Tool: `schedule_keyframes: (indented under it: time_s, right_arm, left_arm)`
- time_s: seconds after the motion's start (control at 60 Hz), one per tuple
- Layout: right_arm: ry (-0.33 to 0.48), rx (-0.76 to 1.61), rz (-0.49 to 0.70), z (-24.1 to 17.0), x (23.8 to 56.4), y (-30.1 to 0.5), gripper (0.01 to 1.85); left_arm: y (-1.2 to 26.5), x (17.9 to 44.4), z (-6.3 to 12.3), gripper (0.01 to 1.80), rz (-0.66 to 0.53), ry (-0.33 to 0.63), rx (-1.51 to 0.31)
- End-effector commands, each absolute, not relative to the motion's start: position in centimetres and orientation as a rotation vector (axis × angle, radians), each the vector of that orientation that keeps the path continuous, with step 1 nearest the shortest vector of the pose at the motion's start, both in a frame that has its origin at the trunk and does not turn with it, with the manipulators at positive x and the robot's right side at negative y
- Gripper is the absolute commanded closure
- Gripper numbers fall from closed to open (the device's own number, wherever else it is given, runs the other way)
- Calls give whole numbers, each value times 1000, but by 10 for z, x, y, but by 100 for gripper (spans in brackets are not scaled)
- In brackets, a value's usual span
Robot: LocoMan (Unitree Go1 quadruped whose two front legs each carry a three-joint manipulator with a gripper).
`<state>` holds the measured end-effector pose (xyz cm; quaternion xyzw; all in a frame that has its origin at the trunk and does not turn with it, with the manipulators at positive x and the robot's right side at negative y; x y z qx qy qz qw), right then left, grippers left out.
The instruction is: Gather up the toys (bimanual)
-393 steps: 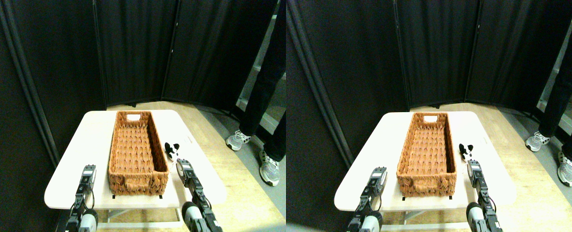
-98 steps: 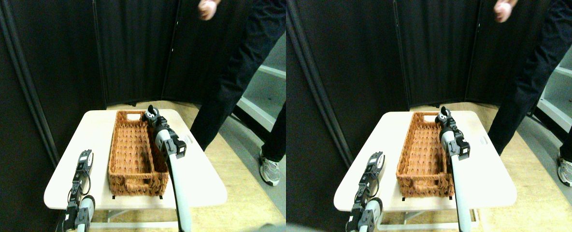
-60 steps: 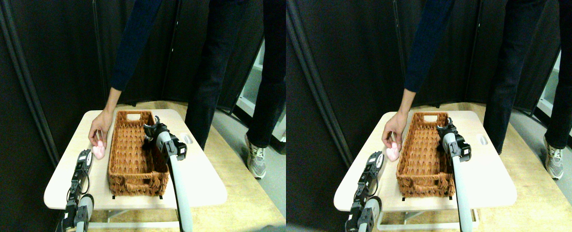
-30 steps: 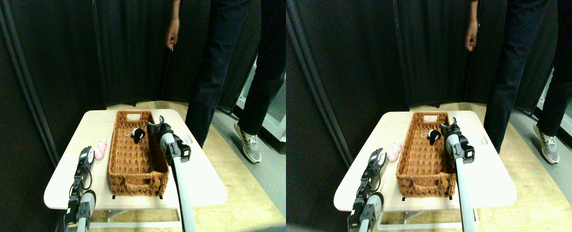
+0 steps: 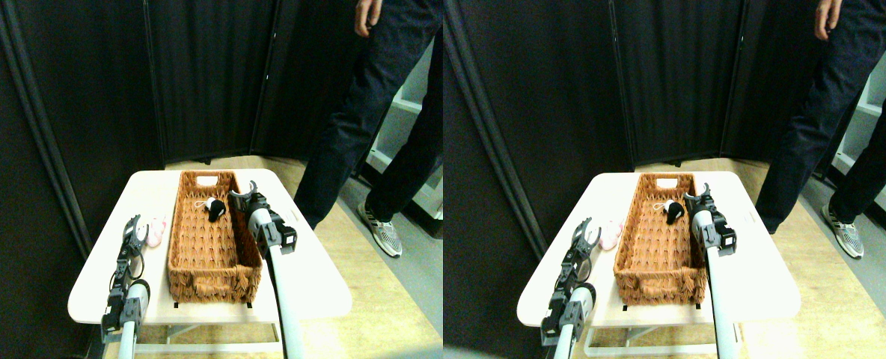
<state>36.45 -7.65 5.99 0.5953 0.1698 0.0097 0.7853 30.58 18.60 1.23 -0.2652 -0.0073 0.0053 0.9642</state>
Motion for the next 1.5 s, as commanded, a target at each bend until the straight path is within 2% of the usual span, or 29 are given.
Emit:
schedule_keyframes:
  time_s: [0.017,0.15,0.333,0.5,0.583,0.65,0.95,1.083,1.4,1.5]
  right_arm:
    - [328,1298,22,62,369,-78,130]
    - [327,1309,11,61,371,-79,126]
    - [320,1300,4,60,373,-80,128]
    - [324,1298,-4,60,374,-79,125]
    - [324,1292,-9,59,376,-78,127]
    - [327,1292,-9,58,377,-78,127]
    - [333,1279,-30,56,378,-75,126]
    - [329,1275,-23,55,377,-74,129]
    - [328,1259,-19,56,374,-71,123]
    - [330,1255,-27,57,374,-70,129]
  left_arm:
    - [186,313,24,162,-23,-17,-571]
    - [194,322,22,169,-34,79,-657]
    - [197,326,22,172,-8,140,-727]
    - [193,325,24,158,-10,198,-829]
    - [189,321,24,145,-33,228,-904]
    - [186,320,23,142,-62,255,-952]
    - [172,308,27,141,-79,281,-1017]
    - [170,309,24,144,-111,291,-1039]
    - [160,311,20,135,-114,254,-1150]
    - [160,314,16,133,-121,232,-1160]
